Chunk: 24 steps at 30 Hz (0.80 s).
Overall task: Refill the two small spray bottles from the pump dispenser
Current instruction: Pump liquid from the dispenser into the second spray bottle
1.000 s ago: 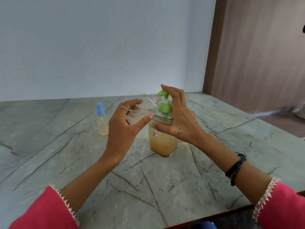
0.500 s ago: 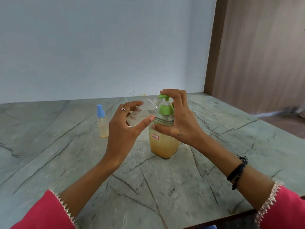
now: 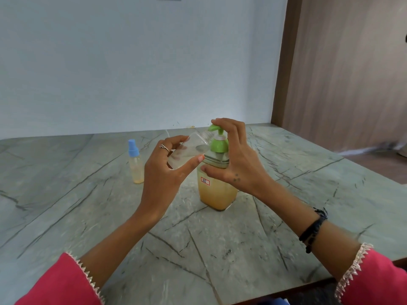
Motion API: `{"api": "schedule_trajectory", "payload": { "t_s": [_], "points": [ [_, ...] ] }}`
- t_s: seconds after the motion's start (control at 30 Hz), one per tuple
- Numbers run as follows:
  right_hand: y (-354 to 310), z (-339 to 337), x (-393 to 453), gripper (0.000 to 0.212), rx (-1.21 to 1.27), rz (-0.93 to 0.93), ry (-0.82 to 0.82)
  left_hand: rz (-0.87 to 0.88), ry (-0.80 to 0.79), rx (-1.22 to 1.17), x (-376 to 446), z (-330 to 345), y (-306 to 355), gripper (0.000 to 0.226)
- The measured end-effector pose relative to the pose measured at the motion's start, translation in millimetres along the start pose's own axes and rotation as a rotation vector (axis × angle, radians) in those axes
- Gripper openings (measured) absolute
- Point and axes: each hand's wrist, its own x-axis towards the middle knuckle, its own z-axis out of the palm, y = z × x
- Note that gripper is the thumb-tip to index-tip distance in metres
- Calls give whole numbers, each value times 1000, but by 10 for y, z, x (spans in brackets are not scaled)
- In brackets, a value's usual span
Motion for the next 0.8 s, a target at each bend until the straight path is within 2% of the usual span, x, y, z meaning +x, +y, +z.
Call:
{"api": "schedule_trajectory", "payload": {
  "t_s": [0.17,0.63,0.8],
  "points": [
    [6,3,-6,95,-9,10,-18,9,4,0,-1,-9,6,47],
    [-33,42,28,73,32,17,111,7,-19,3,3,-6,3,38],
    [-17,49,34,73,17,13,114,6,-14,2,-1,-7,5,38]
  ]
}}
